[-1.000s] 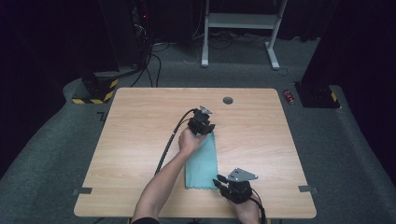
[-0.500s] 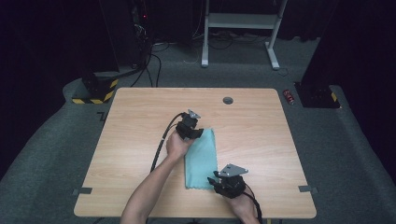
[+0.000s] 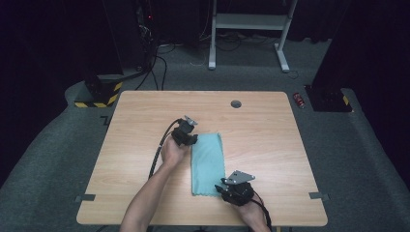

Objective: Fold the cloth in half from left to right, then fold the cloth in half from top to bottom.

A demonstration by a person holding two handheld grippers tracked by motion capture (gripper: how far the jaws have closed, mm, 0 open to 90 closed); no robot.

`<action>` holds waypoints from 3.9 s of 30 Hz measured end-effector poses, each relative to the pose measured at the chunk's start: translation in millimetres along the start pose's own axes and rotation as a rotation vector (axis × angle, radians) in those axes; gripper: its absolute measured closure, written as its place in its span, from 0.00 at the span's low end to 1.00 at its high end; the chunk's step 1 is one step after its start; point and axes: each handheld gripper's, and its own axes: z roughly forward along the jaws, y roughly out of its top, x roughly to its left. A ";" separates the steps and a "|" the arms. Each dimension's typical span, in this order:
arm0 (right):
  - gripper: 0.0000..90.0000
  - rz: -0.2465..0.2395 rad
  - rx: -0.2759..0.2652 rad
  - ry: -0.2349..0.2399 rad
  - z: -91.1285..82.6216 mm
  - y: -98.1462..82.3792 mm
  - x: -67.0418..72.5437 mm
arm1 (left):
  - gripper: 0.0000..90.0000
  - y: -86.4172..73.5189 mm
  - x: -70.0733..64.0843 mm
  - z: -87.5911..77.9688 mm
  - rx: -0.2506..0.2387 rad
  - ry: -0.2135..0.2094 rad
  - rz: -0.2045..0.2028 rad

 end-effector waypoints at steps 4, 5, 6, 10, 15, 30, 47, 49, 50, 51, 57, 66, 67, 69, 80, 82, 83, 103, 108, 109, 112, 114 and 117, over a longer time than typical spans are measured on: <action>0.70 0.004 -0.004 0.000 0.1 -0.4 -0.6 | 0.61 -2.6 -7.5 -17.1 -0.063 -0.080 -0.044; 0.70 0.007 -0.003 -0.002 0.2 -0.3 -0.1 | 0.60 -4.6 -12.0 -21.5 -0.073 -0.101 -0.046; 0.70 0.004 -0.004 -0.005 0.3 -0.3 0.2 | 0.59 -7.1 -17.3 -24.8 -0.073 -0.118 -0.039; 0.69 0.004 -0.004 -0.004 0.3 -0.3 0.2 | 0.57 -22.5 -32.9 -33.2 -0.072 -0.153 -0.002; 0.69 -0.008 -0.001 -0.013 0.4 -0.3 1.8 | 0.55 -43.1 -26.2 -31.9 -0.031 -0.097 0.006; 0.69 -0.008 -0.001 -0.011 0.4 -0.3 1.5 | 0.53 -64.6 -43.0 -68.5 -0.110 -0.191 -0.030; 0.68 -0.015 -0.003 -0.016 0.7 -0.2 2.4 | 0.48 -110.6 -67.2 -83.5 -0.112 -0.163 0.004; 0.68 -0.014 -0.002 -0.017 0.7 -0.3 2.7 | 0.47 -116.4 -67.3 -84.2 -0.144 -0.156 0.002; 0.68 -0.013 0.000 -0.017 0.5 -0.3 2.9 | 0.46 -119.3 -67.7 -84.5 -0.160 -0.151 -0.007; 0.68 -0.013 0.001 -0.018 0.5 -0.3 3.1 | 0.45 -120.4 -68.0 -85.6 -0.158 -0.143 -0.008; 0.64 0.005 -0.001 0.004 0.2 -0.3 1.5 | 0.39 -123.1 -67.8 -87.7 -0.152 -0.129 -0.022; 0.64 0.126 -0.063 0.040 -14.3 5.6 -26.1 | 0.39 -123.8 -63.1 -87.9 -0.160 -0.176 -0.062; 0.64 0.126 -0.061 0.036 -14.2 6.7 -28.8 | 0.40 -123.3 -62.1 -87.5 -0.161 -0.172 -0.058; 0.62 0.131 -0.056 0.040 -13.0 8.8 -33.5 | 0.39 -121.7 -60.4 -86.7 -0.157 -0.157 -0.050; 0.60 0.151 -0.090 0.039 -4.1 31.8 -45.5 | 0.40 -95.5 -39.1 -85.6 -0.129 -0.161 -0.096; 0.60 0.157 -0.109 0.023 -3.6 35.3 -48.8 | 0.39 -90.8 -35.0 -83.3 -0.108 -0.170 -0.110; 0.61 0.167 -0.096 0.029 -3.3 37.9 -51.5 | 0.39 -88.7 -33.3 -82.6 -0.106 -0.176 -0.114; 0.58 0.179 -0.040 0.034 14.1 67.7 -77.3 | 0.35 -46.9 -1.1 -57.9 -0.133 -0.160 -0.196; 0.56 0.192 -0.029 0.022 20.3 74.1 -84.3 | 0.34 -49.4 8.0 -47.5 -0.133 -0.167 -0.244; 0.57 0.196 -0.036 0.019 21.5 74.3 -85.5 | 0.35 -49.8 8.4 -45.8 -0.135 -0.175 -0.254; 0.58 0.200 -0.015 0.016 26.8 75.8 -88.1 | 0.37 -50.3 9.2 -42.4 -0.141 -0.168 -0.234; 0.59 0.197 0.003 0.013 29.7 77.5 -89.8 | 0.39 -50.4 9.7 -41.3 -0.151 -0.165 -0.228; 0.61 0.200 0.010 0.013 32.2 81.2 -94.2 | 0.40 -50.5 12.5 -38.5 -0.165 -0.173 -0.254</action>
